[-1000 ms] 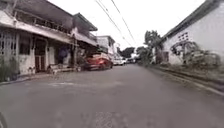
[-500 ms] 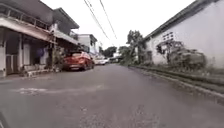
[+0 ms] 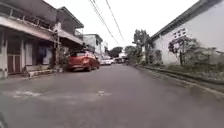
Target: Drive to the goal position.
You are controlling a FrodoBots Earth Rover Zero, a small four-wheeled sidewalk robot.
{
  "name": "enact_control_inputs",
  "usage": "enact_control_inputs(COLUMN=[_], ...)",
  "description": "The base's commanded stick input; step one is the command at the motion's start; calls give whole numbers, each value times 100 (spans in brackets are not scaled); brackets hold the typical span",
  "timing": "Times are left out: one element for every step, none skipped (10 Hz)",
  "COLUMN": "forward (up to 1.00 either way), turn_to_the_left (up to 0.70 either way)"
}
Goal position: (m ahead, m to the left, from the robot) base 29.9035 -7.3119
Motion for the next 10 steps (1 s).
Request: enact_control_inputs(forward=[85,85,85,85,85,85,85,85,85,85], turn_to_the_left=[10,-13,-24,-6,10,10,-18,-24,-24,4])
